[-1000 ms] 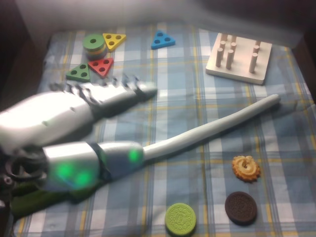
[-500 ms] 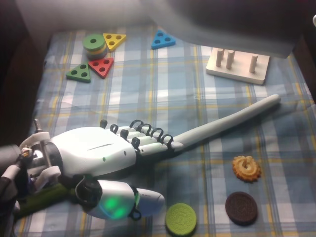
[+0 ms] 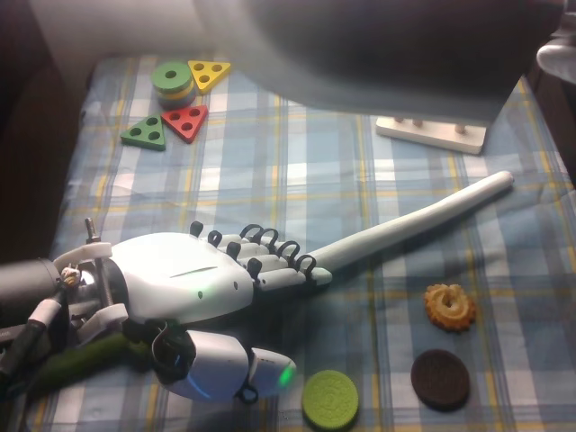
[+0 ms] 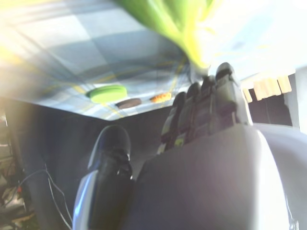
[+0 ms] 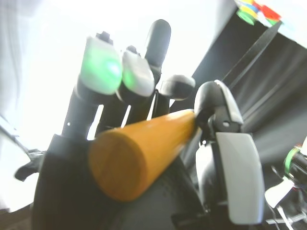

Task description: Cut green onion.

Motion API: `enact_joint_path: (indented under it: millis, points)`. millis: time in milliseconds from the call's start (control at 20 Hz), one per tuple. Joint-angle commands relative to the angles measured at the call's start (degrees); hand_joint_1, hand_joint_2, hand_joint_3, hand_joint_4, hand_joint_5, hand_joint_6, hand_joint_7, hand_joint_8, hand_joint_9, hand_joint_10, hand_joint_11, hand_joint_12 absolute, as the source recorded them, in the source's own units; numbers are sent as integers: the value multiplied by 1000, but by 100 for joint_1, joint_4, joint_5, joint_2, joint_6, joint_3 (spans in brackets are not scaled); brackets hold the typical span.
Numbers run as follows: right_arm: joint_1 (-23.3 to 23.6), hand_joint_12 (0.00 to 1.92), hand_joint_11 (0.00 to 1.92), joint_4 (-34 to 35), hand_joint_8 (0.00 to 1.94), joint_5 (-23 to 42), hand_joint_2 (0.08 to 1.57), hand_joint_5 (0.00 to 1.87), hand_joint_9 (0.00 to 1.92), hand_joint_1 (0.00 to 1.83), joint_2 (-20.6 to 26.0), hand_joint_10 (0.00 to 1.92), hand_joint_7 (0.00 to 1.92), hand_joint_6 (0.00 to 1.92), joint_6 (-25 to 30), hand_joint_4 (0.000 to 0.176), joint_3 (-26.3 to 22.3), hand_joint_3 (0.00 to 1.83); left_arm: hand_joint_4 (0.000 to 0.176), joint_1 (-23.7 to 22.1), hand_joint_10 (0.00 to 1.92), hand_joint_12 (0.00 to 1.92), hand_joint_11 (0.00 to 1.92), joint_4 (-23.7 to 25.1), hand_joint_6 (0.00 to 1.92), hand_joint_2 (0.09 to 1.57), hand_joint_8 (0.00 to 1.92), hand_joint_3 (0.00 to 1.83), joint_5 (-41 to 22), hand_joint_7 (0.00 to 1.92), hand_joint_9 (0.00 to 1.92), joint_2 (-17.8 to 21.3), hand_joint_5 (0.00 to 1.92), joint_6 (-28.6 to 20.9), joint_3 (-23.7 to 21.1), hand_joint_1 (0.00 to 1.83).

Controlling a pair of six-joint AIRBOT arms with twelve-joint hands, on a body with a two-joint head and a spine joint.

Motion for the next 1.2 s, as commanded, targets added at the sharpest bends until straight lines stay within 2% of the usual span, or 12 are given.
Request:
enact_joint_path:
  millis: [0, 100, 150, 200, 300, 400, 450, 600, 700, 900, 1050, 1150]
  points:
    - [31, 1921, 1396, 184, 1941, 842, 1466, 845, 1349, 528, 55, 1921, 1187, 1921, 129, 53, 20, 0, 0, -40, 0, 0, 0, -20, 0, 1346, 0, 3, -375, 0, 0, -31, 0, -2, 2, 0]
    - [-20, 1921, 1395, 124, 1941, 839, 1466, 843, 1348, 527, 69, 1921, 1185, 1921, 178, 53, 8, 0, 0, -32, 0, 0, 0, -21, 0, 1346, 0, 3, -375, 0, 0, -35, 0, -3, -9, 0]
    - [-80, 1921, 1355, 105, 1941, 819, 1466, 796, 1286, 529, 86, 1921, 1113, 1921, 198, 77, -5, 0, 0, -23, 0, 0, 0, -23, 0, 1349, 0, 4, -375, 0, 0, -37, 0, -4, -13, 0]
    - [-120, 1921, 1342, 101, 1941, 807, 1465, 760, 1256, 542, 96, 1921, 1082, 1921, 198, 86, -14, 0, 0, -20, 0, 0, 0, -24, 3, 1356, 0, 7, -376, 0, 0, -37, 7, -7, -14, 0]
    - [-292, 1921, 1338, 95, 1941, 710, 1472, 781, 1269, 488, 116, 1921, 1110, 1921, 210, 80, -50, 2, 0, -15, 0, 0, 0, -26, 0, 1355, 0, 6, -383, 0, 0, -34, 1, -34, -19, 0]
    - [-530, 1921, 1287, 57, 1941, 586, 1473, 649, 1201, 510, 115, 1921, 1016, 1921, 327, 59, -91, 0, 0, -15, 0, 0, 0, -26, 8, 1356, 0, 6, -400, 0, 0, -31, 21, -46, -26, 0]
    - [-711, 1921, 1346, 57, 1941, 566, 1484, 698, 1241, 568, 115, 1921, 1032, 1921, 422, 0, -111, 0, 0, -17, 0, 0, 0, -26, 0, 1359, 0, 7, -410, 0, 0, -28, 0, -46, -29, 0]
    - [-1096, 1921, 1296, 54, 1941, 446, 1464, 895, 1232, 546, 88, 1921, 1149, 1921, 594, 0, -136, 0, 0, -17, 0, 0, 0, -35, 0, 1347, 0, 1, -423, 0, 0, -22, 0, -51, -35, 0]
    - [-1179, 1921, 1265, 35, 1941, 359, 1460, 892, 1199, 517, 53, 1921, 1123, 1921, 594, 0, -137, 0, 0, -16, 0, 0, 0, -47, 0, 1352, 0, 3, -423, 0, 0, -24, 1, -53, -35, 0]
    - [-1179, 1921, 1392, 35, 1941, 377, 1497, 885, 1290, 492, 62, 1921, 1189, 1921, 594, 0, -111, 1, 0, -19, 0, 0, 0, -85, 0, 1358, 0, 5, -462, 0, 0, -25, 1, -55, -36, 0]
    - [-1100, 1921, 1203, 83, 1941, 585, 1501, 914, 1267, 542, 74, 1921, 1185, 1921, 595, 0, -79, 1, 0, -19, 0, 0, 0, -133, 0, 1357, 0, 3, -498, 0, 0, -25, 2, -56, -34, 0]
    - [-880, 1921, 1358, 129, 1941, 797, 1485, 891, 1337, 574, 71, 1921, 1210, 1921, 585, 0, -36, 0, 0, -19, 0, 0, 0, -187, 0, 1357, 0, 3, -520, 0, 0, -24, 0, -58, -25, 0]
